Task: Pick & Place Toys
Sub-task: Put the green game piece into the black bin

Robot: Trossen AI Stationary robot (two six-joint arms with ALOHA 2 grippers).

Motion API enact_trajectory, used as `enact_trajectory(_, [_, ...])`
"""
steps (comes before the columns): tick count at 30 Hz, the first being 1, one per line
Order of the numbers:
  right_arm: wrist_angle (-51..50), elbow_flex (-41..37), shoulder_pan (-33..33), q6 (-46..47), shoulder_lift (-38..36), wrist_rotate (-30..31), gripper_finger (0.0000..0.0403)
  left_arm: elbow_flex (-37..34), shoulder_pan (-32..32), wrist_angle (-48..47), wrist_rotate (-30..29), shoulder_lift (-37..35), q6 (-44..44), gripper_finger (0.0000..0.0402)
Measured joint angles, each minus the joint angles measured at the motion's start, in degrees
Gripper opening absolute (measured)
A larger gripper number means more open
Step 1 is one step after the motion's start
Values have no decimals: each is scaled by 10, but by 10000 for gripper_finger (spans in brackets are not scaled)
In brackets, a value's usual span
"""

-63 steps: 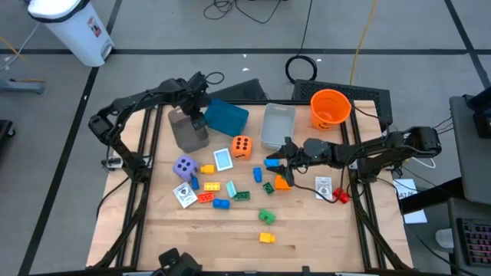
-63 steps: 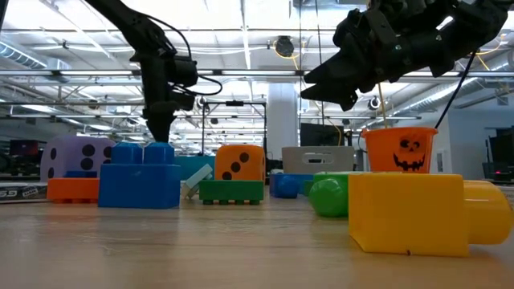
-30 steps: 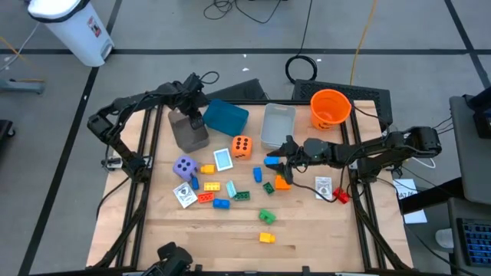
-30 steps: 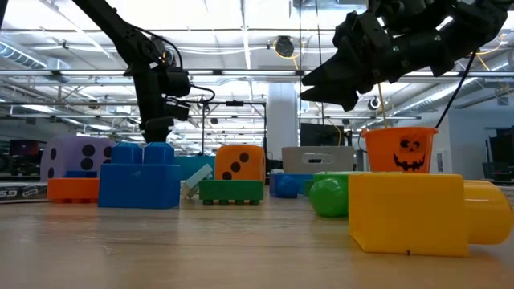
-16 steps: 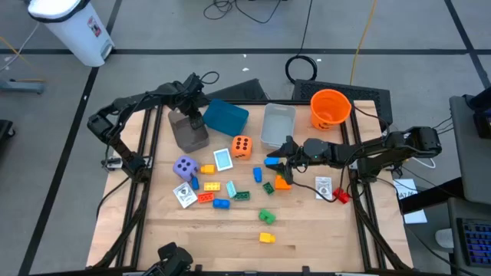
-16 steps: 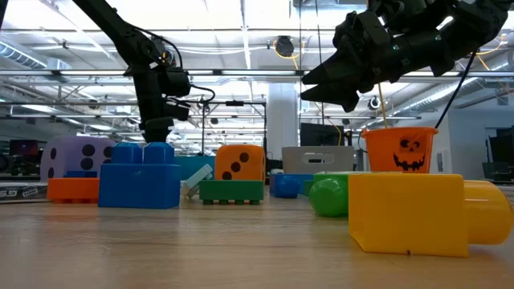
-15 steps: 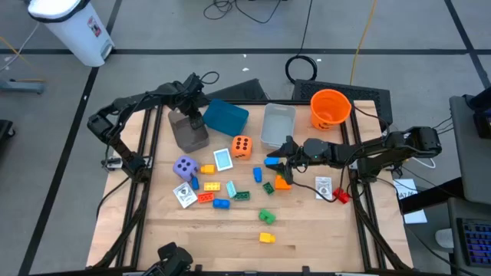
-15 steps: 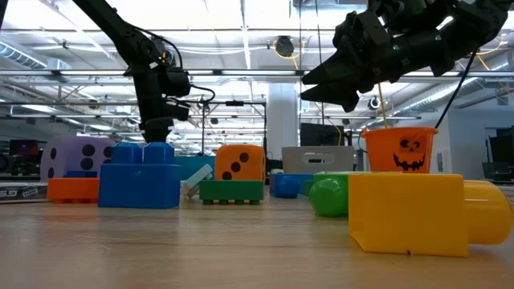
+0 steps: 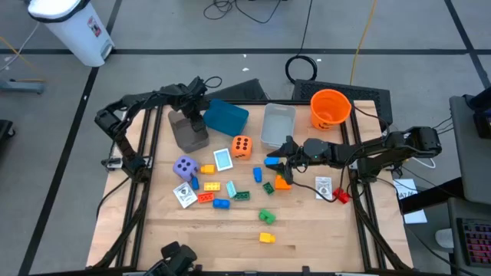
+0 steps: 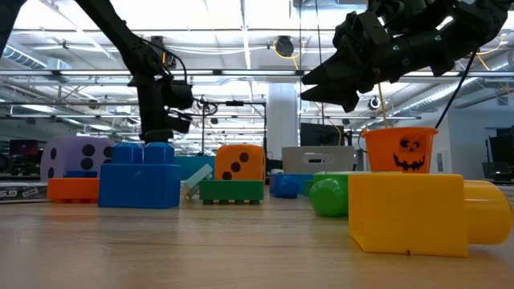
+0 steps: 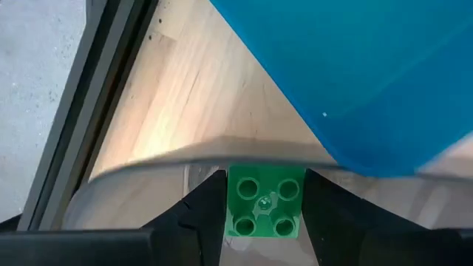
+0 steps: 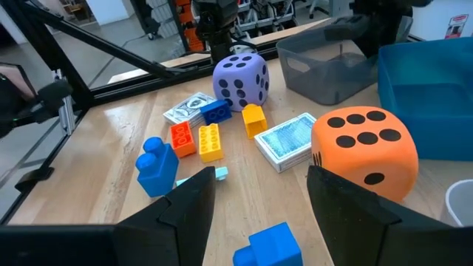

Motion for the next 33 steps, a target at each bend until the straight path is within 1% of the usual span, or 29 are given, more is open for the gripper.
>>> enact_trajectory(5, [-5,0,0,0,0,0,208,0,0,19,-25,20,-2,188])
enact_trajectory(9, [-5,0,0,0,0,0,208,0,0,22,-25,25,-2,205])
enact_trajectory(17, [-4,0,0,-11,0,1,208,1,0,19,-25,22,-1,211])
enact_trajectory(20, [-4,0,0,-16,0,1,208,1,-3,15,-39,7,0,211])
enact_trajectory(23, [-4,0,0,-16,0,2,208,1,-8,7,-64,-24,0,211])
enact_trajectory(26, [-4,0,0,-17,0,2,208,1,-15,2,-61,-71,-2,212])
enact_trajectory(33, [-3,0,0,-37,0,2,208,2,-32,17,29,-208,-1,212])
